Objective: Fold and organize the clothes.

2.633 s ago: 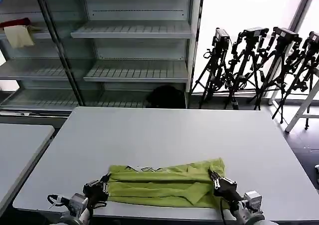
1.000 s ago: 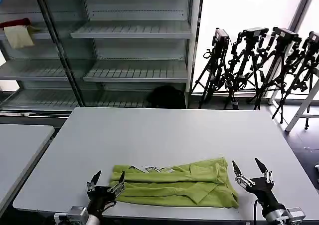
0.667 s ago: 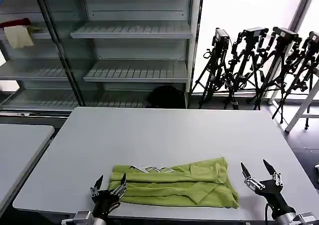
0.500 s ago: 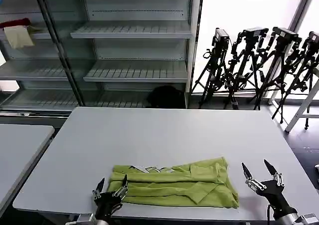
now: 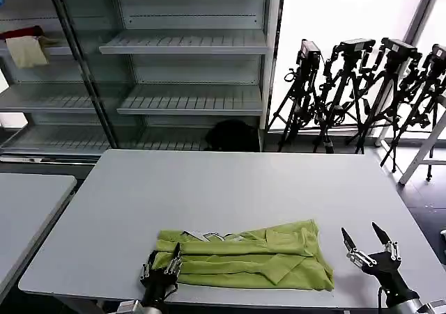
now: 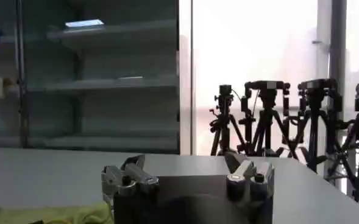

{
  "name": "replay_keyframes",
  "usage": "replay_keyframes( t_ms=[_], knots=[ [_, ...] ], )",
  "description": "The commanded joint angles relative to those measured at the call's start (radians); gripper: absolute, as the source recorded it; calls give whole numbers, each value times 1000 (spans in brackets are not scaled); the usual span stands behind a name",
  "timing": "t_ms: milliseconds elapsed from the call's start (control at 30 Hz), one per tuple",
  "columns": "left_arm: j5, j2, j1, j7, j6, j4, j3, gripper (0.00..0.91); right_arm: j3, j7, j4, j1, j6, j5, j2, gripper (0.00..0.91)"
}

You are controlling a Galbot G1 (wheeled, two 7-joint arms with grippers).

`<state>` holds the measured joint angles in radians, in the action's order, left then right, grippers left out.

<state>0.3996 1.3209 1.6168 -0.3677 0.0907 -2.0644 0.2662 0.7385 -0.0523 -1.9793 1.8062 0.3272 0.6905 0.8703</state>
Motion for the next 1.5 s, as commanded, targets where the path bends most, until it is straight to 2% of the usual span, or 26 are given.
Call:
replay_keyframes(
  t_ms=[33,300,500,700,967,1100,1333,1500],
  knots=[
    [0,8,0,6,-7,29,-17,10,4,-10,0,1,10,5,1,907],
    [-20,-9,1,6,28,1,-28,0,7,-7,-8,-8,5,8,-1,907],
    [24,-57,-37,-22,114,-95,30,0,2,-3,-11,-20,0,8,2,907],
    [126,-145,-81,-41,155,-111,187,0,-10,-2,-14,-29,-1,7,2,907],
    [257,-219,-89,-42,149,-45,396,0,-19,-4,-18,-34,2,5,5,907],
    [298,-258,-81,-44,148,-6,544,0,-19,-3,-17,-37,3,6,1,907],
    [311,-266,-55,-49,161,-57,682,0,-29,0,-16,-48,3,4,-1,907],
    [298,-242,-22,-27,174,-159,653,0,-28,4,-17,-47,3,1,2,907]
  ],
)
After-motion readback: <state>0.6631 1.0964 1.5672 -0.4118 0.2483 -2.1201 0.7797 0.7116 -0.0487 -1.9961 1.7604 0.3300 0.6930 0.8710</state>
